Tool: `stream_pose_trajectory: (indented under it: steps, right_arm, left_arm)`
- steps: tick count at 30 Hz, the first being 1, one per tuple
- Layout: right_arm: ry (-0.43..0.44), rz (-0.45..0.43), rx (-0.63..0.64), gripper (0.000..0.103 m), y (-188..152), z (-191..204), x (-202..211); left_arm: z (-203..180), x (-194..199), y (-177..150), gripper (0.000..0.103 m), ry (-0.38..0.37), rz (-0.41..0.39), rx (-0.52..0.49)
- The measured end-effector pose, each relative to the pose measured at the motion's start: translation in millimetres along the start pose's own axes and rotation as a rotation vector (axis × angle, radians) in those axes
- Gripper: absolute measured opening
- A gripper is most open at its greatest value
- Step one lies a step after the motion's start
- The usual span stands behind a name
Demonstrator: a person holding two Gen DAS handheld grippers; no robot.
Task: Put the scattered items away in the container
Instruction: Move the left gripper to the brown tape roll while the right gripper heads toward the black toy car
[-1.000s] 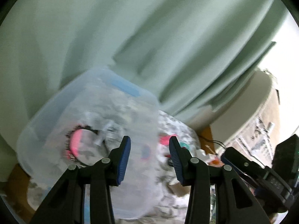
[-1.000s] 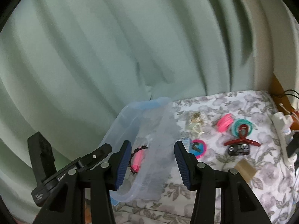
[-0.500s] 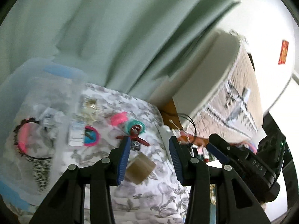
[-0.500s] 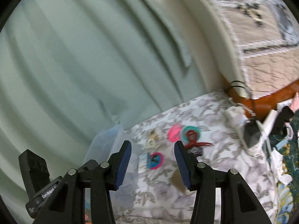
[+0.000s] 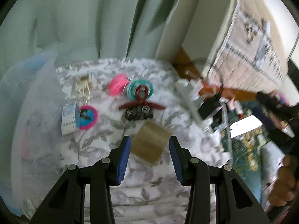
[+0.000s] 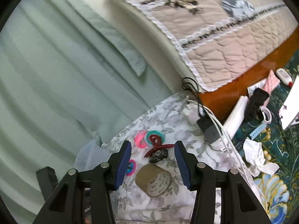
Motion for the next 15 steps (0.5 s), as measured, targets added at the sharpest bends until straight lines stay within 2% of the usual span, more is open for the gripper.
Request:
stream_pose_trajectory:
  steps: [12, 15]
  right_arm:
    - [-0.009, 0.066, -0.043, 0.051, -9.2, -25.7, -24.8]
    - [-0.018, 0.077, -0.051, 0.051, -10.9, -30.0, -29.2]
  left_arm:
    - [-33.9, -56.0, -18.9, 0.044, 0.142, 0.108, -0.188]
    - [-37.0, -68.2, -21.4, 0.044, 0.242, 0.098, -0.246]
Point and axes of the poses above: each gripper's, at about its wrist camera, not at the fingertips, and x roughly against the way its jaws point, z to its left, y to its top, the point moved 2 cm from there along -x, roughly the way its jaws point, and after that the axes turned 3 degrees about y, right-handed, at the moved point
